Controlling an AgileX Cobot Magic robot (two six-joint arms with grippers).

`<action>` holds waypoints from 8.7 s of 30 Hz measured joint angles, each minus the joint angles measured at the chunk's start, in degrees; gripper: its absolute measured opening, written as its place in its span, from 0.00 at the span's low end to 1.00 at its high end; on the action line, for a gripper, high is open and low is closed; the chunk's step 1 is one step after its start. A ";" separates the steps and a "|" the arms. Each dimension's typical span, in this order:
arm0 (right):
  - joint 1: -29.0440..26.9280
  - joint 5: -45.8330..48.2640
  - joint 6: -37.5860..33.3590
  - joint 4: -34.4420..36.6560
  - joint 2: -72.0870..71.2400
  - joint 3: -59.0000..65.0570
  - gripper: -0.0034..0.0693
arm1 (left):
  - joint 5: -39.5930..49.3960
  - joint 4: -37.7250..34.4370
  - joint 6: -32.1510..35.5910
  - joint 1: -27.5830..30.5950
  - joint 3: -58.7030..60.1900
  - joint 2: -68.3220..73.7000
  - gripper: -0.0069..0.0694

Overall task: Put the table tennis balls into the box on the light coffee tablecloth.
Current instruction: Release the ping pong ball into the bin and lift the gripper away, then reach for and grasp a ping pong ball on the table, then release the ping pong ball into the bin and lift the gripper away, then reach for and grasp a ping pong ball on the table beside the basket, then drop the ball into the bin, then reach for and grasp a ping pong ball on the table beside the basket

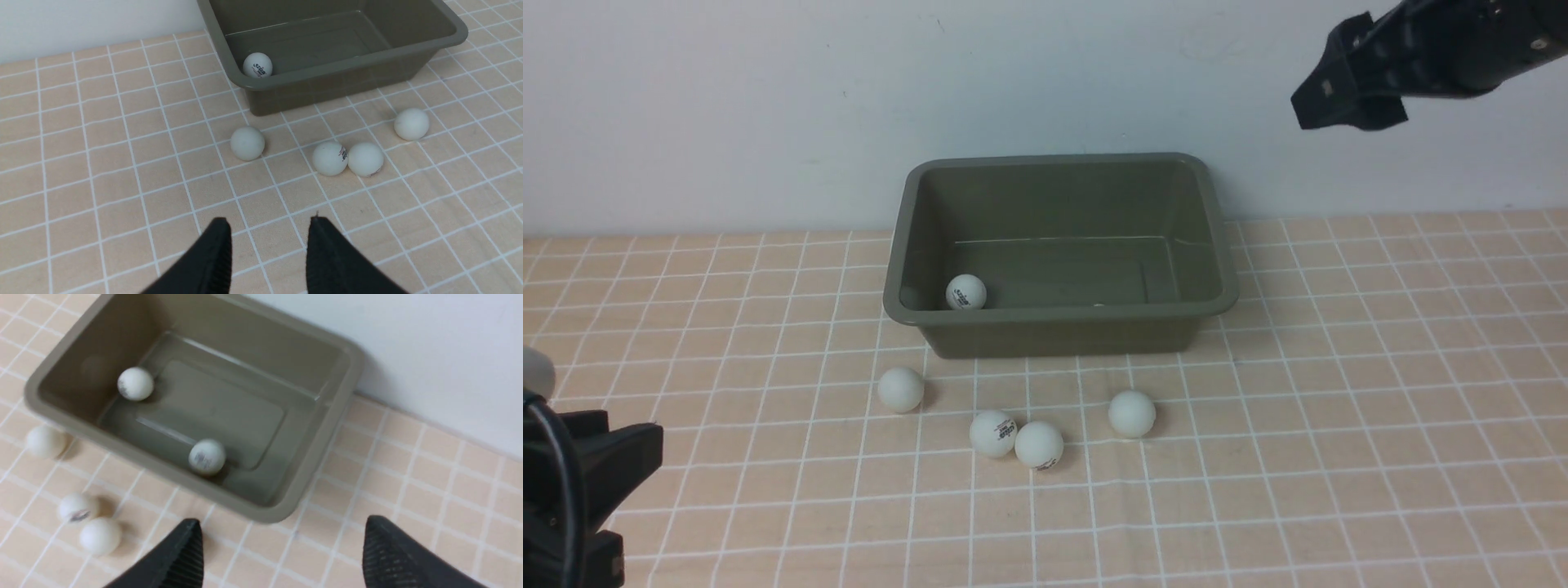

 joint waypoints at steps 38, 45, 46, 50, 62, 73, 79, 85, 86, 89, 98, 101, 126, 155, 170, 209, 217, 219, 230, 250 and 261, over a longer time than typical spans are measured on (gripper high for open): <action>15.18 -19.38 14.27 -1.83 21.52 13.64 0.70 | 3.13 -3.15 0.00 0.00 0.00 0.00 0.36; 15.18 -17.15 16.61 -5.41 27.43 10.51 0.70 | 3.74 -3.15 0.00 0.00 0.00 0.00 0.36; 15.18 -17.03 16.77 -5.56 27.99 10.46 0.70 | 4.02 -3.15 0.00 0.00 0.00 0.00 0.36; 15.18 -17.24 16.95 -6.09 29.44 10.46 0.70 | 4.49 -3.15 0.00 0.00 0.00 0.00 0.36; 15.18 -17.82 18.07 -10.78 30.80 10.13 0.54 | 4.49 -3.15 0.00 0.00 0.00 0.00 0.36; 15.18 -13.25 18.07 -16.51 15.40 10.13 0.54 | 4.44 -3.15 0.00 0.00 0.00 0.00 0.36; 15.12 -17.50 17.15 -16.56 15.46 8.69 0.54 | 4.44 -3.15 0.00 0.00 0.00 0.00 0.36; 13.52 -18.97 15.88 -16.35 24.00 0.59 0.54 | 4.44 -3.15 0.00 0.00 0.00 0.00 0.36; 13.39 -18.97 15.88 -16.35 24.34 0.28 0.54 | 4.44 -3.15 0.00 0.00 0.00 0.00 0.36; 11.23 -18.97 16.32 -16.35 29.03 -3.51 0.54 | 4.44 -3.15 0.00 0.00 0.00 0.00 0.36; 7.39 -17.95 16.24 -15.73 33.19 -7.02 0.62 | 4.44 -3.15 0.00 0.00 0.00 0.00 0.36; 7.40 -17.95 16.06 -15.23 33.19 -7.04 0.77 | 4.39 -3.15 0.00 0.00 0.00 0.00 0.36; 7.40 -8.50 15.23 -17.13 -6.74 -8.19 0.70 | -2.81 -7.65 9.22 0.00 -4.45 17.22 0.36; 7.40 -11.68 -5.52 11.13 -29.89 22.16 0.70 | 13.40 -2.28 16.21 -1.43 -35.21 65.11 0.54; 7.40 -12.67 -6.44 12.67 -29.89 22.16 0.70 | -0.98 -2.38 18.21 -7.25 -35.80 76.68 0.54; 7.40 -14.64 -7.10 13.26 -29.89 22.16 0.70 | 7.42 -17.32 27.14 -9.04 -59.97 81.35 0.48; 7.40 -14.53 -7.10 13.26 -29.89 22.16 0.70 | 5.75 -17.15 29.13 -9.04 -60.87 87.60 0.60; 7.40 -14.53 -7.10 13.26 -29.89 22.16 0.70 | 6.63 -17.02 27.41 -9.04 -61.49 87.34 0.66; 7.40 -14.53 -7.10 13.18 -29.89 22.16 0.70 | 24.52 -14.24 11.60 -9.04 -74.56 77.19 0.54; 7.40 -14.07 -7.32 10.41 -29.89 22.16 0.70 | 28.43 -1.22 -9.56 -9.04 -56.17 60.14 0.14; 7.40 -14.07 -8.34 10.37 -29.89 22.16 0.70 | 22.73 0.10 -2.82 -16.45 -31.23 51.26 0.15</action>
